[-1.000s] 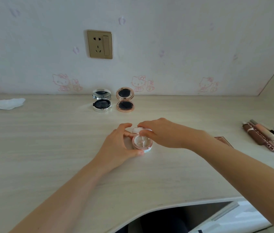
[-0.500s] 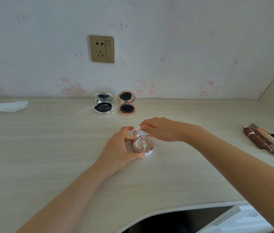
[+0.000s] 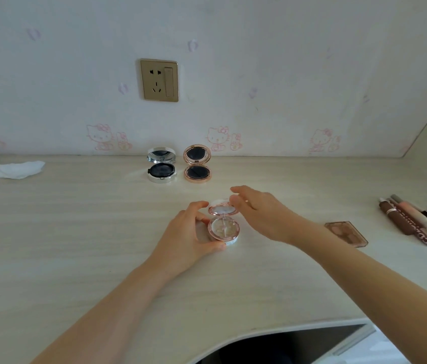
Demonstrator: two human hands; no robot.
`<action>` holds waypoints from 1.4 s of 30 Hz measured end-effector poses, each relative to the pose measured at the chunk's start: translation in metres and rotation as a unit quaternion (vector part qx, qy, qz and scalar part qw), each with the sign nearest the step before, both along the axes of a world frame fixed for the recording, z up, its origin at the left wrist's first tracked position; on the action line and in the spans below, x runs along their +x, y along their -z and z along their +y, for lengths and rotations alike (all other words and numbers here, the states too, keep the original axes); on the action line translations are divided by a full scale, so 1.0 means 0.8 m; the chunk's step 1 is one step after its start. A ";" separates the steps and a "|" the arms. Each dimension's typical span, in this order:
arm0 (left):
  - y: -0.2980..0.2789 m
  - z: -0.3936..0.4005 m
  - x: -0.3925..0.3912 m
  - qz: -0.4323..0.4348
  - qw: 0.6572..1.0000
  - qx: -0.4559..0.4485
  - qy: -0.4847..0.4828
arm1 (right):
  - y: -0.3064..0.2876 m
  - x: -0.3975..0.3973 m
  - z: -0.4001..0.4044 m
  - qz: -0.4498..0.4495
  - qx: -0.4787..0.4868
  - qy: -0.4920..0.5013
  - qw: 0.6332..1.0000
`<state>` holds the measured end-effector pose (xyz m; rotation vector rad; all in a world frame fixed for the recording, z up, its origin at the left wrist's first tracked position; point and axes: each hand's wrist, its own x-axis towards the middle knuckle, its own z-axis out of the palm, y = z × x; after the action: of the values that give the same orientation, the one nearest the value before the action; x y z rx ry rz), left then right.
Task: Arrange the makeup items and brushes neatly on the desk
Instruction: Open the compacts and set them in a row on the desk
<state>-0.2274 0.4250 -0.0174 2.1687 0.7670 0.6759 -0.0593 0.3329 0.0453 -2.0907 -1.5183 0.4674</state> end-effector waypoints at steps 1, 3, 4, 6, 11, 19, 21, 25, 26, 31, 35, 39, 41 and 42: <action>0.000 -0.001 0.000 0.003 1.000 0.005 -0.002 | 0.008 -0.001 -0.008 0.002 0.024 0.010 1.000; -0.001 -0.002 0.000 0.007 1.000 0.010 -0.004 | 0.025 -0.007 -0.023 0.010 0.047 0.023 0.999; -0.001 -0.003 0.000 0.007 1.000 0.012 -0.006 | 0.034 -0.010 -0.030 0.022 0.053 0.031 0.998; -0.003 -0.006 0.000 0.008 1.000 0.014 -0.013 | 0.048 -0.017 -0.040 0.035 0.067 0.042 0.996; -0.004 -0.016 -0.003 0.024 0.997 0.035 -0.057 | 0.070 -0.032 -0.044 0.000 0.079 0.062 0.995; -0.002 -0.021 -0.009 0.009 0.998 0.037 -0.050 | 0.077 -0.044 -0.046 -0.037 0.149 0.051 0.987; -0.005 -0.023 -0.009 0.005 0.998 0.045 -0.044 | 0.077 -0.044 -0.046 -0.034 0.158 0.058 0.985; -0.010 -0.027 -0.006 0.033 0.996 0.074 -0.040 | 0.077 -0.041 -0.041 -0.026 0.163 0.057 0.985; -0.011 -0.027 -0.004 0.043 0.995 0.081 -0.041 | 0.077 -0.040 -0.040 -0.027 0.163 0.057 0.985; -0.012 -0.020 0.012 0.082 0.988 0.119 -0.048 | 0.078 -0.025 -0.028 -0.037 0.159 0.056 0.985; -0.010 -0.006 0.034 0.098 0.980 0.158 -0.071 | 0.074 -0.006 -0.010 -0.039 0.166 0.044 0.984; -0.008 0.011 0.066 0.098 0.964 0.230 -0.087 | 0.069 0.022 0.017 -0.050 0.169 0.039 0.984; -0.006 0.021 0.082 0.097 0.956 0.262 -0.091 | 0.068 0.038 0.031 -0.051 0.168 0.046 0.983; -0.006 0.027 0.089 0.100 0.952 0.275 -0.093 | 0.068 0.045 0.037 -0.052 0.167 0.049 0.983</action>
<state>-0.1562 0.4467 -0.0128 2.7251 0.9859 0.8522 -0.0230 0.3625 -0.0088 -1.9364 -1.4290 0.0606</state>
